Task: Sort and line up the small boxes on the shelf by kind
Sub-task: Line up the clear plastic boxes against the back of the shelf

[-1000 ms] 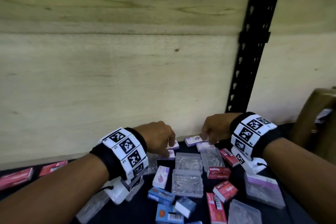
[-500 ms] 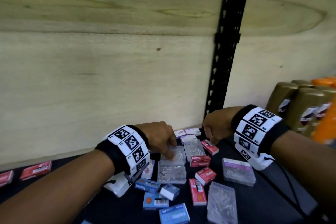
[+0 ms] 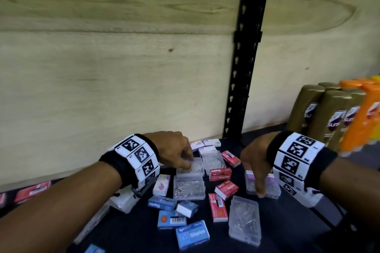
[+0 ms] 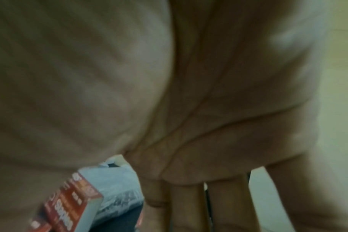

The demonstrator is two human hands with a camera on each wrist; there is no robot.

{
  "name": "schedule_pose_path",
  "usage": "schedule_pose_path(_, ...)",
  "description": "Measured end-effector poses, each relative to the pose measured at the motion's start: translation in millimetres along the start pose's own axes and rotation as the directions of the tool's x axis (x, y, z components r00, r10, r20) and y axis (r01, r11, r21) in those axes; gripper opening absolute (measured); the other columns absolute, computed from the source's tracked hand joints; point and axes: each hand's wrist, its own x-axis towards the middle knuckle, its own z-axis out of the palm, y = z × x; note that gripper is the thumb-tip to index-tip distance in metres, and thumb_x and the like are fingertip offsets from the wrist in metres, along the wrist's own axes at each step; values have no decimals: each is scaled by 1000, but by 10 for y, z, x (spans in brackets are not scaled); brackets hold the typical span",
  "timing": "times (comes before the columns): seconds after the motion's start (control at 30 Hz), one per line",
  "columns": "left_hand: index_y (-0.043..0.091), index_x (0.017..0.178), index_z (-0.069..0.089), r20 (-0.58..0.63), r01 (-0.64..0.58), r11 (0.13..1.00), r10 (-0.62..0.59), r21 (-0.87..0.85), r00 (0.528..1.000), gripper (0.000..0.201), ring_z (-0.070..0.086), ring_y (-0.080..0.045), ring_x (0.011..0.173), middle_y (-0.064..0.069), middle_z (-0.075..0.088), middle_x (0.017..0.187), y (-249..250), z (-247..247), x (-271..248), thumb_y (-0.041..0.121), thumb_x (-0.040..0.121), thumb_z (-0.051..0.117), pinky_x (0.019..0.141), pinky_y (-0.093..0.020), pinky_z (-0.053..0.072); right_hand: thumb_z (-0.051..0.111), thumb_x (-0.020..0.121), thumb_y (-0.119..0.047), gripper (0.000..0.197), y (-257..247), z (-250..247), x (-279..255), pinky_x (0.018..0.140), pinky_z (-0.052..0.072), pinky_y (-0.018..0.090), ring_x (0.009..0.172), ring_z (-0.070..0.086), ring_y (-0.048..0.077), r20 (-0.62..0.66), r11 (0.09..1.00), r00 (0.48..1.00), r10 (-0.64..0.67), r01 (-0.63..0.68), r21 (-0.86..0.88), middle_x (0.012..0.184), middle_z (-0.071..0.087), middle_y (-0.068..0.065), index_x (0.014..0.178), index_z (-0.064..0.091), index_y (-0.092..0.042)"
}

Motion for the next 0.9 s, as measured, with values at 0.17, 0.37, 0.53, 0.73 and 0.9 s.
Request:
schedule_pose_path(0.17, 35, 116, 70, -26, -23, 999, 22, -23, 999, 33, 65, -5, 92, 16, 71, 114, -77, 37, 30, 51, 91, 57, 89, -33, 53, 83, 74, -37, 49, 6, -3, 40, 59, 43, 21, 65, 52, 12, -125, 998, 992, 19, -12, 54, 78, 58, -5, 113, 72, -10)
schedule_pose_path(0.37, 29, 117, 70, 4, -38, 999, 38, -28, 999, 49, 65, -5, 101, 13, 71, 114, -62, 18, 68, 61, 80, 68, 92, -33, 53, 78, 75, -47, 38, -28, -152, -21, 62, 47, 25, 65, 53, 14, -175, 997, 982, 70, -75, -25, 74, 59, -4, 90, 66, -14)
schedule_pose_path(0.53, 28, 119, 69, 16, -44, 998, 44, -50, 999, 49, 65, -6, 99, 12, 70, 116, -55, 8, 57, 57, 80, 71, 89, -29, 53, 77, 78, -43, 40, -24, -227, -38, 70, 50, 30, 65, 54, 13, -202, 998, 978, 58, -58, 5, 74, 59, -4, 99, 68, -10)
schedule_pose_path(0.73, 28, 123, 66, 6, -35, 999, 35, 42, 999, 46, 64, -10, 94, 10, 69, 116, 5, -6, 62, 53, 84, 64, 80, -26, 51, 75, 75, -47, 45, -16, -325, -53, 62, 47, 25, 73, 59, 17, -294, 996, 954, 60, -38, 80, 87, 69, 0, 105, 71, -13)
schedule_pose_path(0.9, 31, 122, 67, -10, 4, 993, -6, -118, 1000, 36, 62, -10, 103, 10, 68, 120, -102, -3, 49, 46, 93, 53, 96, -31, 48, 72, 81, -49, 47, -3, -375, 12, 63, 55, 29, 77, 67, 17, -346, 988, 937, 46, 10, 157, 95, 71, 0, 109, 68, -12)
